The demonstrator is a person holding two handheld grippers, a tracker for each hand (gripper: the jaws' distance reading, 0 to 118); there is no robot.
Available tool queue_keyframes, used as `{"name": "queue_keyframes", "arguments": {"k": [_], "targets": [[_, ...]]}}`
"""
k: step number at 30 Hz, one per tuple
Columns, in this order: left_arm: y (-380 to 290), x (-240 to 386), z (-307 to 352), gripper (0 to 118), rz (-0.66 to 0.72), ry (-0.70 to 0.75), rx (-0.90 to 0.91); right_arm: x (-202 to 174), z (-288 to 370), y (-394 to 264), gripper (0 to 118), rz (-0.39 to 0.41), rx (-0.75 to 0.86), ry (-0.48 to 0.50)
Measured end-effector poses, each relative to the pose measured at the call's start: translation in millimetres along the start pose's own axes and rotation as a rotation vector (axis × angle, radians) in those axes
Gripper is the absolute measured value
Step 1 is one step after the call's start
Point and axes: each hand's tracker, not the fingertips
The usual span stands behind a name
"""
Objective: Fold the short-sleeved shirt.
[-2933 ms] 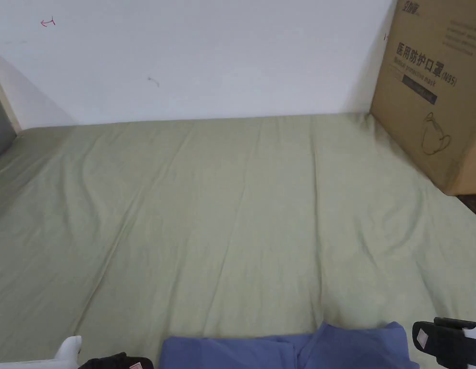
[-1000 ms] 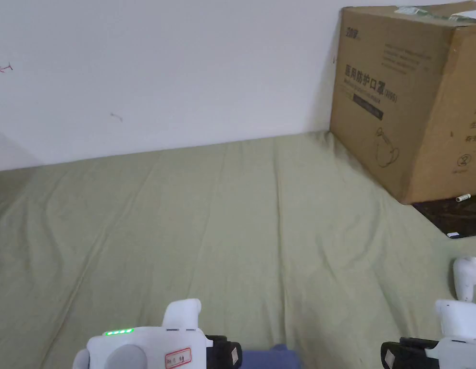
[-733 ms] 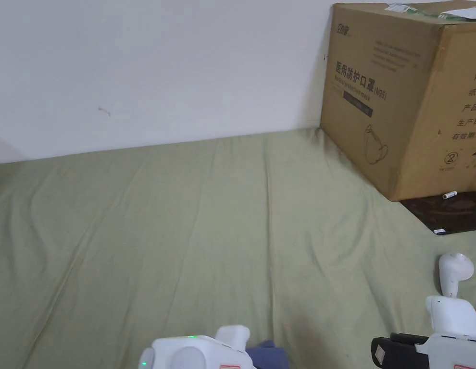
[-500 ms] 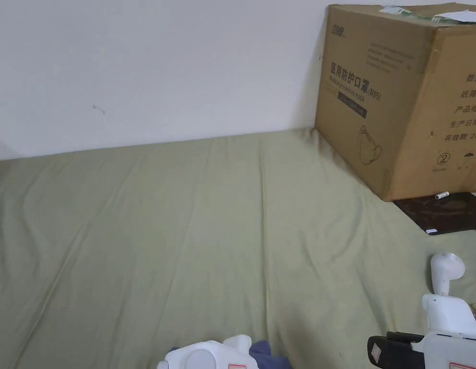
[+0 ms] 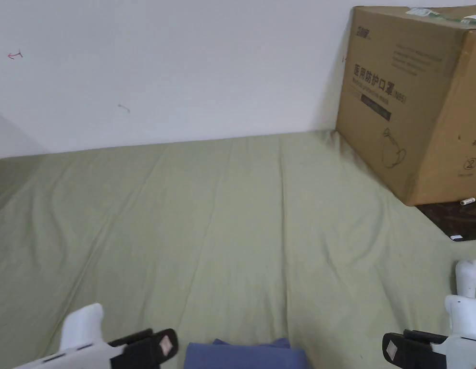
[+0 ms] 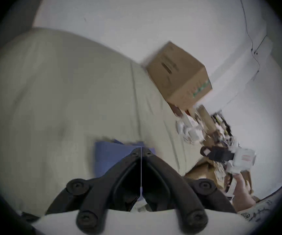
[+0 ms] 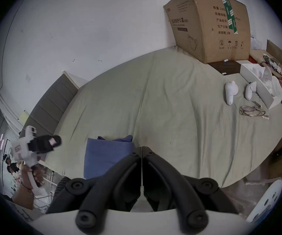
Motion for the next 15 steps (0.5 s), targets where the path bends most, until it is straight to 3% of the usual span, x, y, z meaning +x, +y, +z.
{"name": "queue_keyframes", "arguments": {"k": [2, 3, 6, 8, 12, 15], "targets": [[9.7, -11.9, 32.1, 0, -0.037, 0.111, 0.052, -15.6, -15.4, -0.2, 0, 0.049, -0.041, 0.017], [1.3, -4.0, -2.4, 0, -0.025, 0.126, 0.051, -23.4, -23.5, -0.2, 0, 0.072, -0.058, 0.036], [1.9, -6.6, -0.1, 0, -0.008, 0.188, 0.079, -51.8, -61.4, 3.5, 0, 0.130, -0.132, 0.051], [8.0, -26.3, 43.5, 0, 0.007, 0.252, 0.087, -68.1, -93.0, 7.1, 0, 0.151, -0.208, 0.043], [-1.7, -62.8, 70.1, 0, 0.089, 0.233, 0.091, -89.7, -151.2, 8.8, 0, 0.218, -0.339, 0.029], [-10.3, -73.6, 77.6, 0, 0.109, 0.255, 0.084, -98.5, -183.7, 7.7, 0, 0.269, -0.480, -0.046]]}}
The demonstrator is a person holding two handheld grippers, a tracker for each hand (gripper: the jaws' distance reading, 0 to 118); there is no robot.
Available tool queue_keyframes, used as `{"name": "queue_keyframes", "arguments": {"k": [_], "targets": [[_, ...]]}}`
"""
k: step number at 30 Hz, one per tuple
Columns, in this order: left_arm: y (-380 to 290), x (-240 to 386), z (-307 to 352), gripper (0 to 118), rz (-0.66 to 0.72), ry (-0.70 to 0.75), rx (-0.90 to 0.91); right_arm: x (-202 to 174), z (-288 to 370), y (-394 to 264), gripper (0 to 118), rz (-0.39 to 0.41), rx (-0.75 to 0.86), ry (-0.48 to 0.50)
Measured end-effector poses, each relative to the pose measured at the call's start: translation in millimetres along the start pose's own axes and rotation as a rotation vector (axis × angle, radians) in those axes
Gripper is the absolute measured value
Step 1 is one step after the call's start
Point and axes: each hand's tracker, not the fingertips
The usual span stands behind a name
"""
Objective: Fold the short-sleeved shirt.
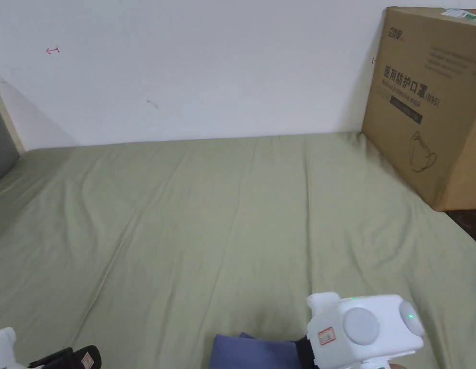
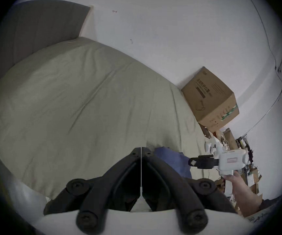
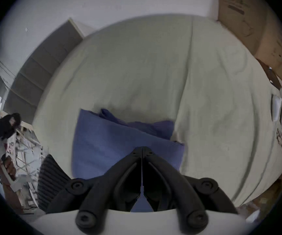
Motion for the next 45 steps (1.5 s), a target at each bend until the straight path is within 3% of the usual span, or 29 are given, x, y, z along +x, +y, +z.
{"name": "queue_keyframes", "arguments": {"k": [3, 10, 11, 12, 14, 15, 23, 24, 28, 29, 30, 31, 32, 34, 40, 45], "targets": [[-2.0, -7.9, -8.5, 0, 0.016, -0.038, -0.042, 1.8, -21.0, 1.0, 0, 0.025, -0.111, -0.035], [-32.3, 8.9, -86.1, 3, 0.121, -0.355, -0.390, 32.0, -21.5, -9.3, 0, -0.108, -0.101, 0.073], [-37.0, 10.6, -102.6, 12, 0.120, -0.398, -0.426, 36.9, -22.6, -11.6, 0, -0.136, -0.097, 0.093], [-37.2, 0.0, -118.9, 38, 0.109, -0.432, -0.445, 40.2, -23.4, -13.4, 0, -0.157, -0.094, 0.105], [-41.7, 0.7, -147.7, 103, 0.062, -0.445, -0.461, 44.4, -23.3, -18.8, 0, -0.174, -0.079, 0.127], [-43.8, 0.3, -160.6, 118, 0.054, -0.449, -0.469, 45.3, -23.5, -20.2, 0, -0.174, -0.074, 0.131], [-79.2, 11.1, -221.1, 118, 0.178, -0.595, -0.660, 48.8, -24.5, -29.1, 0, -0.164, -0.041, 0.160], [-78.0, 16.5, -222.9, 118, 0.130, -0.639, -0.626, 49.7, -25.0, -29.8, 0, -0.167, -0.039, 0.164], [-88.4, 11.8, -231.8, 116, 0.173, -0.667, -0.604, 52.5, -25.7, -33.8, 0, -0.200, -0.023, 0.187], [-87.7, 11.1, -229.9, 103, 0.161, -0.658, -0.593, 53.2, -25.7, -34.8, 0, -0.206, -0.017, 0.192], [-88.2, 12.5, -231.0, 48, 0.150, -0.633, -0.582, 53.6, -25.5, -35.8, 0, -0.211, -0.011, 0.196], [-92.7, 12.3, -234.6, 19, 0.087, -0.464, -0.597, 54.3, -25.3, -36.9, 0, -0.214, -0.007, 0.198], [-98.4, 13.8, -232.5, 19, 0.030, -0.380, -0.619, 55.3, -25.7, -37.8, 0, -0.230, -0.003, 0.235], [-93.4, 16.0, -226.2, 18, 0.137, -0.530, -0.576, 53.8, -22.4, -40.0, 0, -0.244, 0.002, 0.214], [-61.8, 16.6, -192.5, 18, 0.126, -0.591, -0.522, 54.4, 14.8, -44.2, 0, -0.294, 0.092, 0.260], [19.4, -44.7, -130.5, 18, 0.051, -0.497, -0.381, 52.2, 60.6, -45.4, 0, -0.272, 0.165, 0.246]]}}
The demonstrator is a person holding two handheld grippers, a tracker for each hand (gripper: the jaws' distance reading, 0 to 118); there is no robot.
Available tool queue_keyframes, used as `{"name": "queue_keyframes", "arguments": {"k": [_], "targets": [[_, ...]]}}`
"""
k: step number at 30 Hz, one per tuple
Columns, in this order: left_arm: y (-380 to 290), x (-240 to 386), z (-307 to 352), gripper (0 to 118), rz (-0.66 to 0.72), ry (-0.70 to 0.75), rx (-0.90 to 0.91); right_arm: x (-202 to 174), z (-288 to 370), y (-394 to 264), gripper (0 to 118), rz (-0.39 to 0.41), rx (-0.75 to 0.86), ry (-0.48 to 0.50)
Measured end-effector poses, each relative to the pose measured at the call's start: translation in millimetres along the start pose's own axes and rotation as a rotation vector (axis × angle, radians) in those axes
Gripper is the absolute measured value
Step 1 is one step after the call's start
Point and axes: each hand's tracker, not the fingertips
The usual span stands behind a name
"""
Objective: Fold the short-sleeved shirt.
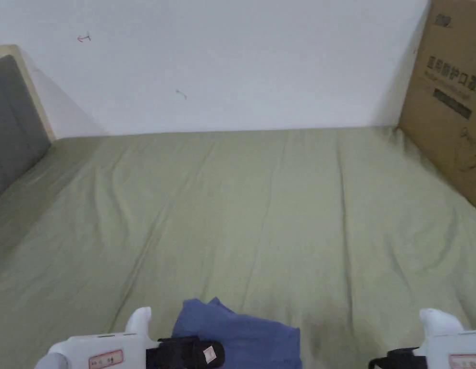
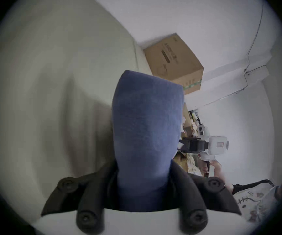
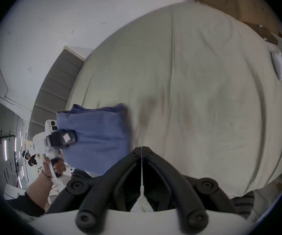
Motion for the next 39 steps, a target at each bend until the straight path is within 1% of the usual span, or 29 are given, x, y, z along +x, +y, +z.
{"name": "queue_keyframes", "arguments": {"k": [2, 5, 6, 7, 10, 11, 12, 13, 14, 15, 16, 17, 18, 19, 22, 23, 26, 27, 28, 29, 30, 31, 34, 35, 36, 39], "targets": [[21.3, -13.7, 51.5, 18, -0.011, 0.096, 0.041, -5.2, 12.1, 0.2, 0, 0.011, 0.017, -0.011], [50.6, -22.8, 108.2, 18, -0.039, 0.248, 0.055, -11.7, 24.7, -0.3, 0, 0.021, 0.035, -0.034], [58.0, -29.4, 124.0, 18, -0.059, 0.352, 0.026, -13.0, 27.4, -0.9, 0, 0.025, 0.040, -0.041], [61.6, -23.3, 134.5, 18, -0.075, 0.424, 0.014, -14.0, 29.6, -1.4, 0, 0.030, 0.046, -0.053], [80.1, -33.6, 167.2, 19, -0.117, 0.617, 0.005, -13.2, 31.1, -0.2, 0, 0.038, 0.047, -0.098], [96.1, -59.1, 182.0, 19, -0.125, 0.720, -0.001, -12.6, 31.0, -0.1, 0, 0.034, 0.046, -0.109], [102.0, -64.2, 188.0, 22, -0.122, 0.799, -0.005, -10.9, 30.2, 1.0, 0, 0.028, 0.042, -0.117], [107.2, -69.6, 194.3, 30, -0.130, 0.866, -0.001, -10.4, 30.0, 1.1, 0, 0.022, 0.041, -0.126], [111.4, -74.4, 201.2, 46, -0.141, 0.947, 0.008, -10.1, 29.7, 1.3, 0, 0.015, 0.041, -0.131], [111.3, -76.5, 207.5, 81, -0.154, 1.014, 0.023, -10.1, 29.3, 1.6, 0, 0.010, 0.039, -0.134], [114.2, -79.7, 214.7, 108, -0.154, 1.052, 0.032, -10.8, 29.1, 2.1, 0, 0.008, 0.038, -0.134], [115.0, -81.1, 222.4, 118, -0.153, 1.103, 0.048, -11.8, 29.1, 2.7, 0, 0.007, 0.038, -0.133], [112.5, -77.5, 231.4, 113, -0.172, 1.131, 0.079, -12.9, 29.1, 3.5, 0, 0.008, 0.039, -0.133], [121.1, -94.5, 245.3, 113, -0.188, 1.131, 0.124, -14.7, 29.3, 4.7, 0, 0.013, 0.041, -0.134], [119.6, -94.0, 257.6, 113, -0.190, 1.154, 0.172, -19.1, 29.0, 8.4, 0, 0.030, 0.050, -0.140], [104.8, -69.0, 252.9, 113, -0.210, 1.141, 0.175, -21.0, 29.0, 9.6, 0, 0.035, 0.055, -0.141], [95.4, -56.9, 229.2, 113, -0.278, 1.155, 0.141, -25.8, 28.4, 12.2, 0, 0.042, 0.067, -0.131], [87.4, -36.8, 207.1, 106, -0.292, 1.148, 0.114, -26.9, 27.8, 12.8, 0, 0.045, 0.069, -0.126], [81.1, -27.3, 189.0, 92, -0.296, 1.094, 0.070, -25.8, 27.1, 14.1, 0, 0.047, 0.070, -0.121], [73.3, -15.6, 166.8, 62, -0.294, 1.021, 0.037, -27.2, 26.1, 14.7, 0, 0.051, 0.070, -0.118], [66.1, -4.8, 147.5, 12, -0.300, 0.960, 0.028, -28.7, 25.1, 15.1, 0, 0.055, 0.070, -0.116], [69.7, -2.9, 126.9, 0, -0.312, 0.907, 0.015, -30.5, 24.3, 15.7, 0, 0.062, 0.069, -0.114], [57.4, 42.2, 61.7, 0, -0.353, 0.737, -0.010, -36.4, 26.2, 17.4, 0, 0.080, 0.070, -0.107], [46.4, 71.4, 34.9, 0, -0.359, 0.678, 0.008, -38.9, 28.6, 18.0, 0, 0.086, 0.078, -0.104], [43.9, 90.5, 20.1, 0, -0.368, 0.641, 0.057, -41.1, 31.6, 18.5, 0, 0.095, 0.098, -0.103], [27.6, 148.3, -11.9, 0, -0.398, 0.541, 0.229, -52.9, 49.1, 20.2, 0, 0.141, 0.232, -0.101]]}}
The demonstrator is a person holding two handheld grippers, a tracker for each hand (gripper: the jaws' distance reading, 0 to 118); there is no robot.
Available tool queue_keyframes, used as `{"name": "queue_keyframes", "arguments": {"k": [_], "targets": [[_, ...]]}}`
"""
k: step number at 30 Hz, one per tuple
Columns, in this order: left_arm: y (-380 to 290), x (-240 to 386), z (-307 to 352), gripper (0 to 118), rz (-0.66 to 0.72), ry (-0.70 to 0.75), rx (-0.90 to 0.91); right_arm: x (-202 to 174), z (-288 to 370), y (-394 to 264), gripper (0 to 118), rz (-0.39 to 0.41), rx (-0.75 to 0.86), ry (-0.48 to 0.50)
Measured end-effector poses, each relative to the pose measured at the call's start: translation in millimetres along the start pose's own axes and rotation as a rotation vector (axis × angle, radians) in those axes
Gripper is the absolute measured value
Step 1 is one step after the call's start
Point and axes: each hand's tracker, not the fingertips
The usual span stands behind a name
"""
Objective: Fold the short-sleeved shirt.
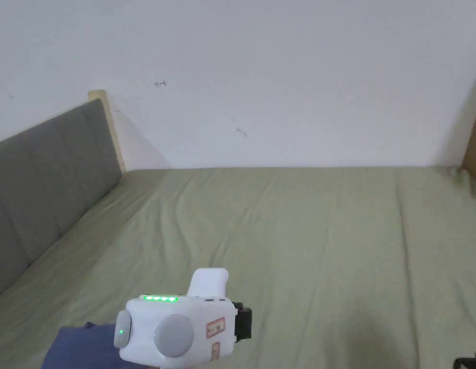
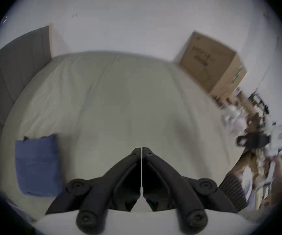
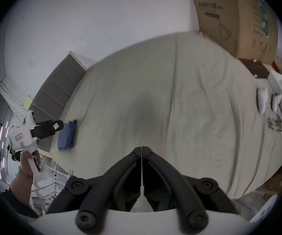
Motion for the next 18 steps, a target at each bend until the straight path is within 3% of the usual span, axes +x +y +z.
{"name": "queue_keyframes", "arguments": {"k": [2, 4, 7, 13, 14, 16, 17, 18], "targets": [[8.1, 38.2, 11.3, 0, -0.039, 0.009, 0.171, -9.8, 18.5, 5.0, 0, 0.050, 0.155, -0.016], [10.8, 64.5, 25.1, 0, -0.165, 0.089, 0.360, -19.6, 35.6, 9.4, 0, 0.105, 0.324, -0.065], [11.4, 92.6, 44.2, 0, -0.221, 0.202, 0.594, -31.5, 56.6, 13.7, 0, 0.175, 0.550, -0.109], [20.3, 116.9, 60.2, 1, -0.207, 0.302, 0.704, -39.3, 83.0, 28.6, 0, 0.171, 0.811, -0.197], [23.3, 116.7, 62.5, 2, -0.205, 0.302, 0.709, -39.7, 85.9, 32.0, 6, 0.172, 0.823, -0.207], [23.0, 116.9, 71.4, 33, -0.208, 0.300, 0.736, -40.0, 90.3, 36.2, 48, 0.170, 0.842, -0.219], [23.2, 114.4, 75.0, 58, -0.210, 0.275, 0.755, -39.6, 91.4, 38.6, 69, 0.170, 0.841, -0.217], [24.4, 114.2, 76.7, 96, -0.212, 0.272, 0.756, -38.6, 92.3, 39.9, 88, 0.170, 0.845, -0.219]]}}
